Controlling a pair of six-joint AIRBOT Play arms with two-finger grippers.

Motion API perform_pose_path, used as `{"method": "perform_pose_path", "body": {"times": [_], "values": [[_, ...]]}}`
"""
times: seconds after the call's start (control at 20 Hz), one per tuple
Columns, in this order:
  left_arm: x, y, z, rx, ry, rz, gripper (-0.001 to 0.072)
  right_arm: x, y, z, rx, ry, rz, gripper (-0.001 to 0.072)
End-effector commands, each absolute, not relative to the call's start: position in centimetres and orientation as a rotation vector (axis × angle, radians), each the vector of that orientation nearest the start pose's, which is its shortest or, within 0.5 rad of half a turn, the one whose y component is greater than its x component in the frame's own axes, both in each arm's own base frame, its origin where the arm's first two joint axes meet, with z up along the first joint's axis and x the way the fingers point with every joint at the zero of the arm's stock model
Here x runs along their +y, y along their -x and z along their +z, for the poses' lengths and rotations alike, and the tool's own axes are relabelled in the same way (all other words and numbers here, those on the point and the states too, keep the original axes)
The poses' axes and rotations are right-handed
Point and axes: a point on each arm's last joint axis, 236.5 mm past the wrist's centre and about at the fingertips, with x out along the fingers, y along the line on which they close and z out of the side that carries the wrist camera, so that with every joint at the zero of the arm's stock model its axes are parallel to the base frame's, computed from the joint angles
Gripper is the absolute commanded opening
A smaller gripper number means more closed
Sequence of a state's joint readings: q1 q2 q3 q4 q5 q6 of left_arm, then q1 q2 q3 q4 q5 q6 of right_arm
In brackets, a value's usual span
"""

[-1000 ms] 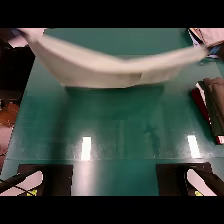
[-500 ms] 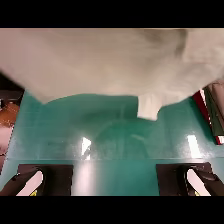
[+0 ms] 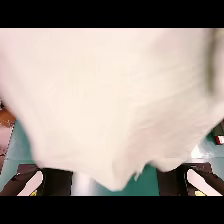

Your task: Fold the shirts.

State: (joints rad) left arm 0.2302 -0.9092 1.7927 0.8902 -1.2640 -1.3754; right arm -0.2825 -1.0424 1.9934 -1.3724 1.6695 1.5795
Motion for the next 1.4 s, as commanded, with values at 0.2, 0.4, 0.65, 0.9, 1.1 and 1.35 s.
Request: {"method": "perform_pose_path", "body": {"times": [0.2, 0.4, 0.65, 0.9, 1.1, 1.35], "values": [[-4.7, -41.8, 15.0, 0.983, 0.438, -0.379, 0.0021, -3.2, -38.3, 15.3, 1.252, -0.217, -0.020, 0.0012], [-3.3, -47.9, 9.4, 0.942, 0.461, -0.365, 0.0021, -2.6, -46.2, 10.0, 1.140, -0.212, -0.016, 0.0012], [-2.0, -54.3, 10.5, 0.681, 0.516, -0.336, 0.0020, -1.8, -53.4, 8.0, 0.952, -0.236, -0.028, 0.0012], [-0.9, -55.2, 10.8, 0.631, 0.450, -0.304, 0.0020, -1.9, -55.8, 8.2, 0.860, -0.241, -0.046, 0.0012], [-2.0, -52.2, 7.8, 0.797, 0.355, -0.376, 0.0020, -2.8, -53.2, 6.7, 0.983, -0.183, -0.075, 0.0012], [-1.5, -46.7, 3.2, 1.093, 0.277, -0.380, 0.0020, -2.5, -47.3, 3.8, 1.264, -0.092, -0.086, 0.0012]]}}
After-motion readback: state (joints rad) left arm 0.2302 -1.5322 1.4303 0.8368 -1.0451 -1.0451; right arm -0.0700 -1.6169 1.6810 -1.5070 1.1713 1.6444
